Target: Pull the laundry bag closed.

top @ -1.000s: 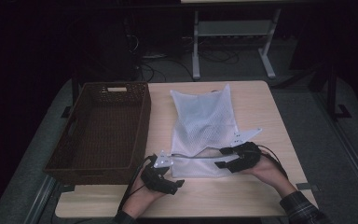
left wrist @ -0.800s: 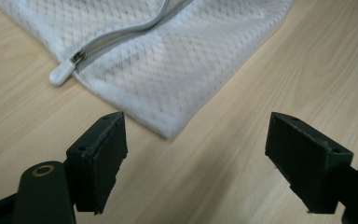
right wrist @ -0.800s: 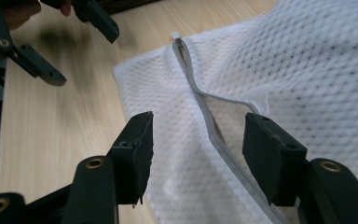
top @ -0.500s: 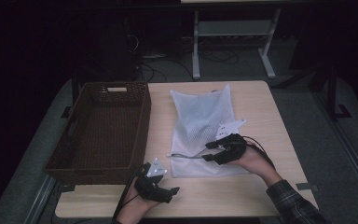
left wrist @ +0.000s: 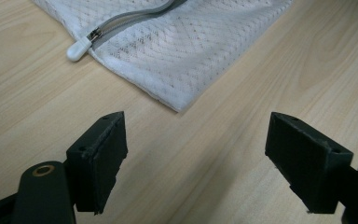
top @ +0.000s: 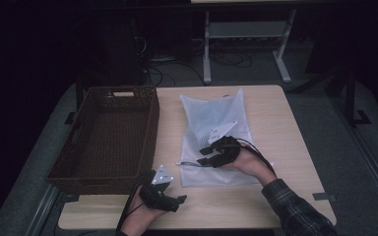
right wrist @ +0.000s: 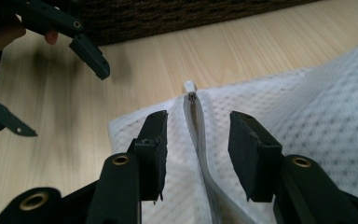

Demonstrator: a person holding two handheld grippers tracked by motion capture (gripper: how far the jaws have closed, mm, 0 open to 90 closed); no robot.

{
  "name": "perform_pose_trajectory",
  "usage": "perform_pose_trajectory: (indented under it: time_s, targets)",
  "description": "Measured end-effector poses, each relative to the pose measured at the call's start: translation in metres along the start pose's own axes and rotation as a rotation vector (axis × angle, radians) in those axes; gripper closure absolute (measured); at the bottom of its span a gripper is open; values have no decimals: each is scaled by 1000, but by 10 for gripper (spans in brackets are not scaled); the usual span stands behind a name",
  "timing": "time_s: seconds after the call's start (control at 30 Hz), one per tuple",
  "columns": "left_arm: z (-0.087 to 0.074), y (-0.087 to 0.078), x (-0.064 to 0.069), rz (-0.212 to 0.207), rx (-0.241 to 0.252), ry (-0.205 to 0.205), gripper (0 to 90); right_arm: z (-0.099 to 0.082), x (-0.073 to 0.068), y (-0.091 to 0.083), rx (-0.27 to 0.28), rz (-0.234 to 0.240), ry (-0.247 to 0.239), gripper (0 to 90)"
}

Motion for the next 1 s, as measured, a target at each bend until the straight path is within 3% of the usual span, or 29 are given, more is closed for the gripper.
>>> perform_pose_trajectory:
  time_s: [0.33,0.67,1.0]
  targets:
    - [1,1,1,-5,1,2,206,20,0,31,-8,32,-39,631]
    - [1,-1,0,-5,8,2,206,31,-2,66,-50,52,-81,686]
    - [1,0,0,-7,6,-1,206,29,2,86,-103,53,-90,709]
Point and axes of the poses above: each handheld gripper's, and its own axes: y roughly forward along the jaws, z roughly out of its top, x roughly to its right, the point moved 7 cm from there along y, roughly forward along the jaws, and after that the axes turned 5 degrees about y, right-handed, at the moved point
